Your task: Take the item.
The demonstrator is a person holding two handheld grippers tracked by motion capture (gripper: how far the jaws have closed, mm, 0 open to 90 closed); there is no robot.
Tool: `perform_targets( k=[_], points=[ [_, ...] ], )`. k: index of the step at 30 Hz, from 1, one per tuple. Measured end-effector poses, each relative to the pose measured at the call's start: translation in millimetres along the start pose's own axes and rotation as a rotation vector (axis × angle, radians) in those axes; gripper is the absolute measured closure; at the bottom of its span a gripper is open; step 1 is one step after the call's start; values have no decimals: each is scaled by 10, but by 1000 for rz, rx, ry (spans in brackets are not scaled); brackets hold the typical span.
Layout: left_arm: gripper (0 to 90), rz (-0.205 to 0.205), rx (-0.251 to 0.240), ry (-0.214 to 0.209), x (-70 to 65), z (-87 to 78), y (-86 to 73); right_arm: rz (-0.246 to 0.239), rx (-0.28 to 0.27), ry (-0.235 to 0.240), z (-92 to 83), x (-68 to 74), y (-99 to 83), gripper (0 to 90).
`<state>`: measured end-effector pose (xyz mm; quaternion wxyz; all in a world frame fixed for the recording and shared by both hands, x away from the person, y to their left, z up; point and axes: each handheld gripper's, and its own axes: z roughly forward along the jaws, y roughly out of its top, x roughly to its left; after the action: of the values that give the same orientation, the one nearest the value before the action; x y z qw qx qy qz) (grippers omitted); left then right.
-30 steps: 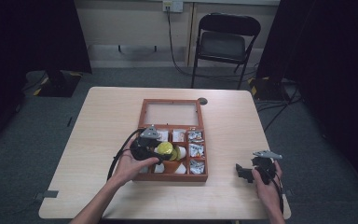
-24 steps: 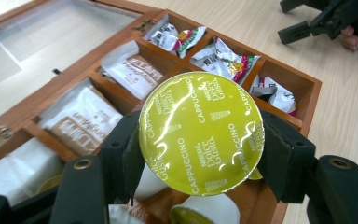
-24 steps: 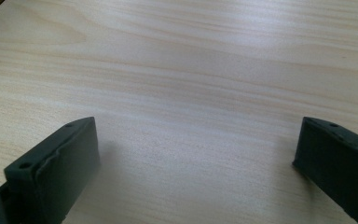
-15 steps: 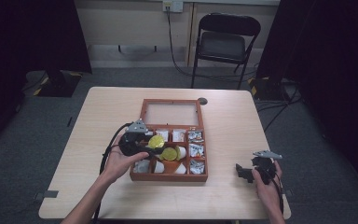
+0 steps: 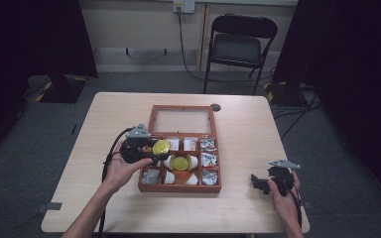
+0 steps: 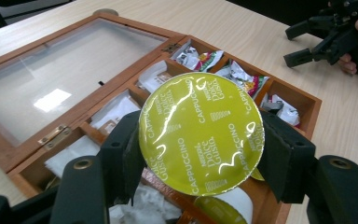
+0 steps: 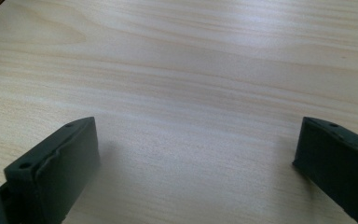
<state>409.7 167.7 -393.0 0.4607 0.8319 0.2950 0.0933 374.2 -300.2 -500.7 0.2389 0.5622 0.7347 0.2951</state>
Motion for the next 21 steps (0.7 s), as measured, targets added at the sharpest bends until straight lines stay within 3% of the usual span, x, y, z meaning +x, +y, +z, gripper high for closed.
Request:
perform_targets(
  k=[5, 21],
  points=[
    [380, -1, -4, 38, 64, -81, -5, -1, -1, 0, 0, -1, 0, 0],
    [380, -31, -47, 87, 249, -330, -22, 0, 0, 0, 0, 0, 0, 0]
  ],
)
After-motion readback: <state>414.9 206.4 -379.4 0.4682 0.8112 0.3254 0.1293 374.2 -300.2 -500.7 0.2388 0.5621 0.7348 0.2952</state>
